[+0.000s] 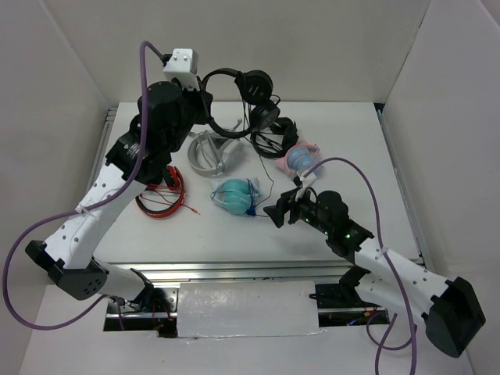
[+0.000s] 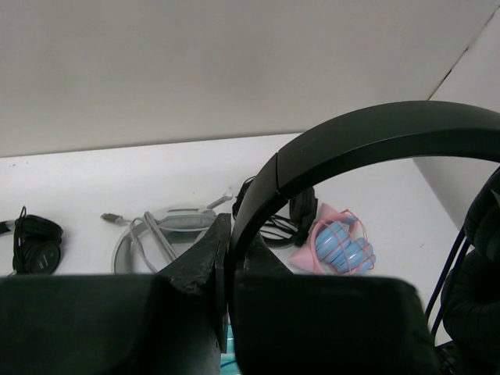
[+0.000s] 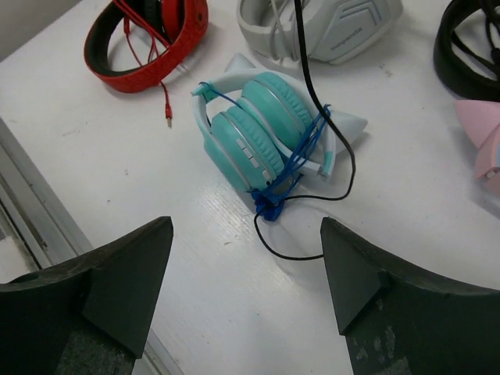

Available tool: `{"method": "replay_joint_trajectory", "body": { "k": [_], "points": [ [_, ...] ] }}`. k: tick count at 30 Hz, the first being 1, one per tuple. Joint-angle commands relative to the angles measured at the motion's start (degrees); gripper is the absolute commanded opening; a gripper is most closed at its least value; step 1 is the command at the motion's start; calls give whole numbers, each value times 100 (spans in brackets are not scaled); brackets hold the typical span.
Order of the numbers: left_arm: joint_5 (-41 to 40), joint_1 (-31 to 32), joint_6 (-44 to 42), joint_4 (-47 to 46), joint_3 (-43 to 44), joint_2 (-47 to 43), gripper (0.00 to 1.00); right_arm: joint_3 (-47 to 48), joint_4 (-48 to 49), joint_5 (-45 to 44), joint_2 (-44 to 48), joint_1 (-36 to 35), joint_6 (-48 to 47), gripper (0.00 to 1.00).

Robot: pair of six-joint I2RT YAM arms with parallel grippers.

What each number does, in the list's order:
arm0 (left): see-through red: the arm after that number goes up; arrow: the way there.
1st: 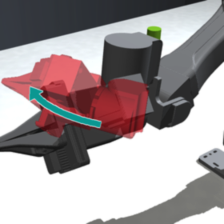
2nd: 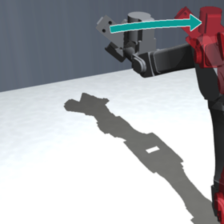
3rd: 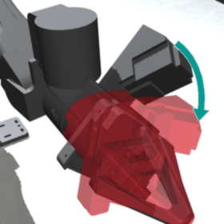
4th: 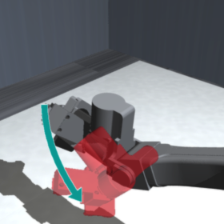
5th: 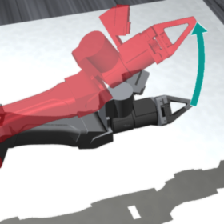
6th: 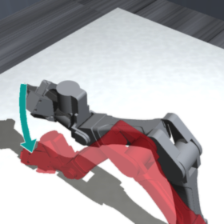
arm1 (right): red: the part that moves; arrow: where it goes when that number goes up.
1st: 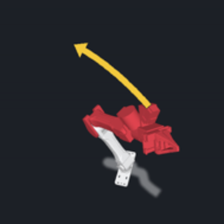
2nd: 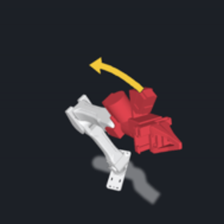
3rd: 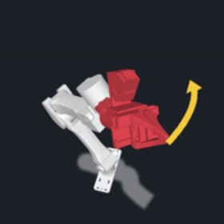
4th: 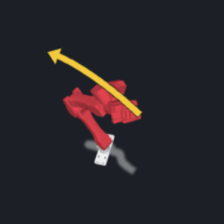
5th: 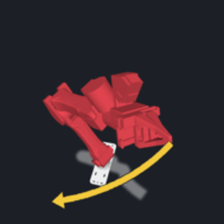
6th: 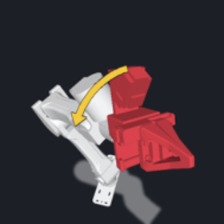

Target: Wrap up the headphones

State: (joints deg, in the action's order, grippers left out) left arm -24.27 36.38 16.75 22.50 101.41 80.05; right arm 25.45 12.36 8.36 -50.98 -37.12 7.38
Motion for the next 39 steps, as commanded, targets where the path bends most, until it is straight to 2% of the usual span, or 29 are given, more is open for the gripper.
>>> {"method": "replay_joint_trajectory", "body": {
  "k": [1, 3, 8, 12, 15, 17, 21, 24, 26, 28, 29, 30, 31, 34, 39],
  "points": [
    [247, -43, 109, -343, 353, 28, 0, -330, 117, -360, 483, -23, 141, 84],
    [396, -61, 109, -317, 467, 37, 0, -470, 249, -711, 484, 47, 133, 88],
    [783, -70, 153, -194, 740, 28, 0, -533, 1214, -731, -103, 363, 62, 89],
    [872, -70, 144, -211, 749, -68, 0, -261, 2224, 76, -1210, 601, -78, 89],
    [915, -70, 135, -132, 846, -68, 0, 196, 2447, 648, -1993, 627, -78, 92],
    [968, -70, 127, -97, 907, -68, 0, 599, 2403, 606, -2510, 593, 9, 93],
    [1108, -78, 162, -9, 1030, -130, 0, 838, 3131, 308, -3171, 645, 491, 91],
    [1249, -79, 153, 61, 1101, -253, 0, 1093, 3247, 297, -3611, 697, 809, 82],
    [1311, -70, 188, 26, 1057, -358, 0, 1417, 3036, 760, -3874, 733, 871, 76],
    [1642, -70, 249, -183, 829, -586, 0, 1515, 3114, 1000, -4015, 733, 879, 60],
    [1767, -78, 284, -280, 715, -752, 0, 1576, 3175, 1123, -4034, 733, 897, 43],
    [1864, -70, 302, -308, 583, -824, 0, 1586, 3211, 1194, -4042, 742, 871, 13],
    [2039, -78, 285, -325, 539, -877, 0, 1577, 3307, 1186, -4016, 759, 914, 2],
    [2346, -78, 258, -299, 337, -1026, 0, 1507, 3563, 1519, -3955, 1004, 1063, 0],
    [2383, -79, 232, -255, -94, -1299, 0, 1603, 2747, 1124, -3656, 1602, 1055, 0]
  ]
}}
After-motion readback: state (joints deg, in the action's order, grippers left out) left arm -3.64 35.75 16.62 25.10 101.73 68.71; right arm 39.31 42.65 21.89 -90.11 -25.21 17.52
